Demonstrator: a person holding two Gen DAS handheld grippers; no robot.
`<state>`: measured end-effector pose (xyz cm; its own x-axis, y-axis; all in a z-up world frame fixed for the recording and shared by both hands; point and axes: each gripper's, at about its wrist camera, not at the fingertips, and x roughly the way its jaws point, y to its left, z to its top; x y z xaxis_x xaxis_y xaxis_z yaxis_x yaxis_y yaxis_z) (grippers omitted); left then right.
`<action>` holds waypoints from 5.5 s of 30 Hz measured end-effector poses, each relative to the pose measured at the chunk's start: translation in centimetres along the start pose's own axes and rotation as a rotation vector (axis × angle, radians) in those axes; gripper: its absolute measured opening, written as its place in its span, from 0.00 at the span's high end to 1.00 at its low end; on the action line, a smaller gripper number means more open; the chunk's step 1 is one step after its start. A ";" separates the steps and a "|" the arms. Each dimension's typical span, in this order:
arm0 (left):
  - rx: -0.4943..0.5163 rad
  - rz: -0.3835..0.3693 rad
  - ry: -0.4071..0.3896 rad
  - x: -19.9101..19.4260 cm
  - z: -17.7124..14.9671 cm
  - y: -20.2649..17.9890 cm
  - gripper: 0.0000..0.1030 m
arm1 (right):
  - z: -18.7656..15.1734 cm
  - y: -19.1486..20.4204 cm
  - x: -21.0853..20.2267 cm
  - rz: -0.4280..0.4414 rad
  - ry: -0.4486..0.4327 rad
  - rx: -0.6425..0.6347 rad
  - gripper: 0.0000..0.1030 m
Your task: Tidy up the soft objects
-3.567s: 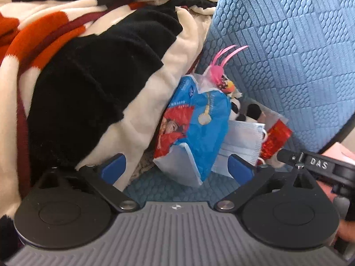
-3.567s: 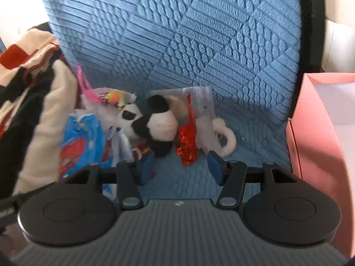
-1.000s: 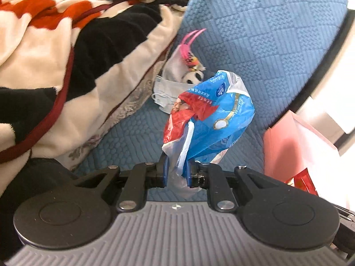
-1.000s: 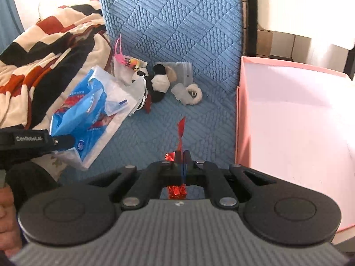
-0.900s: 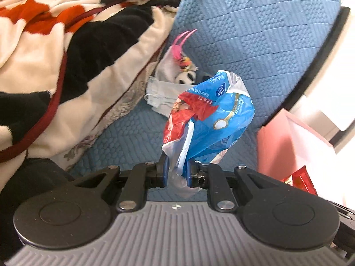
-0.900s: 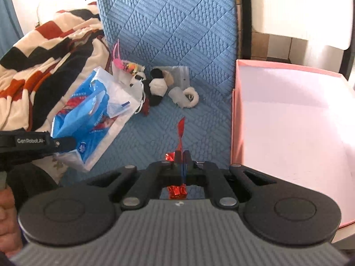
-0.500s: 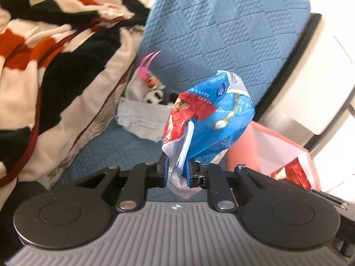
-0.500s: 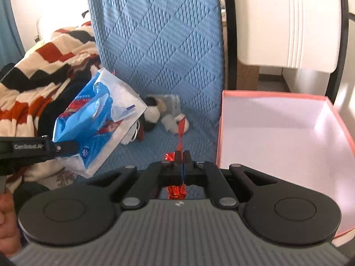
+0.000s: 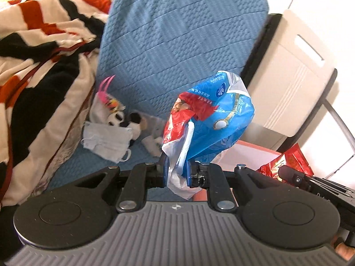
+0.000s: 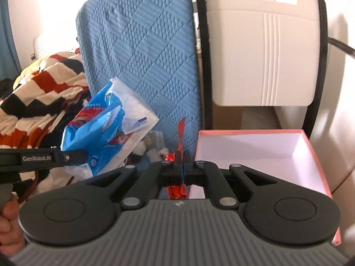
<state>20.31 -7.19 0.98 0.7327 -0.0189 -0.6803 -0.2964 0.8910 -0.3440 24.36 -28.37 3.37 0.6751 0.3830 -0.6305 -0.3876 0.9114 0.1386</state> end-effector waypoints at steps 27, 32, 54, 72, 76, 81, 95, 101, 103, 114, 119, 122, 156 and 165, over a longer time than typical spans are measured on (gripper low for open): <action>0.135 -0.065 0.136 10.5 -3.8 -14.5 0.83 | -4.7 -14.7 2.4 -0.099 0.135 0.074 0.96; 0.160 -0.060 0.182 13.1 -4.8 -15.6 0.82 | -5.7 -16.4 3.9 -0.102 0.168 0.094 0.96; 0.211 -0.076 0.275 15.7 -7.1 -16.2 0.43 | -8.8 -18.7 6.9 -0.118 0.252 0.122 0.93; 0.251 -0.102 0.060 3.9 -4.1 -15.3 0.42 | -4.9 -14.9 -1.3 -0.108 0.106 0.114 0.93; 0.247 -0.111 0.014 1.1 -3.5 -14.4 0.42 | -4.1 -13.1 -3.1 -0.104 0.071 0.097 0.93; 0.240 -0.113 -0.032 -2.2 -3.1 -12.7 0.43 | -3.6 -10.9 -5.2 -0.091 0.037 0.075 0.93; 0.200 -0.102 -0.138 -9.7 -4.0 -5.1 0.42 | -4.6 -2.6 -9.0 -0.062 -0.010 0.006 0.93; 0.209 -0.078 -0.135 -11.1 -5.5 -1.9 0.42 | -6.1 0.7 -9.5 -0.050 0.003 -0.004 0.93; 0.205 -0.073 -0.135 -11.3 -6.1 -0.9 0.42 | -6.7 1.7 -9.4 -0.042 0.006 -0.007 0.93; 0.162 -0.028 -0.129 -11.4 -8.0 4.9 0.42 | -10.0 6.9 -7.9 -0.007 0.039 -0.025 0.93; 0.149 -0.020 -0.137 -11.3 -9.4 5.9 0.42 | -11.0 8.0 -7.0 0.013 0.050 -0.042 0.93; 0.157 -0.005 -0.129 -10.9 -10.2 6.2 0.42 | -11.7 8.2 -6.4 0.021 0.062 -0.036 0.93; 0.064 0.089 -0.056 4.5 -8.0 11.2 0.42 | -13.5 8.2 9.1 0.090 0.102 -0.061 0.93; -0.025 0.111 -0.040 8.2 -5.7 12.9 0.30 | -11.7 7.9 12.6 0.069 0.077 -0.071 0.93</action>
<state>18.97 1.61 -12.71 0.7185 0.0979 -0.6886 -0.3921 0.8748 -0.2847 22.43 -18.11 -12.42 0.5960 0.4292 -0.6787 -0.4765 0.8693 0.1313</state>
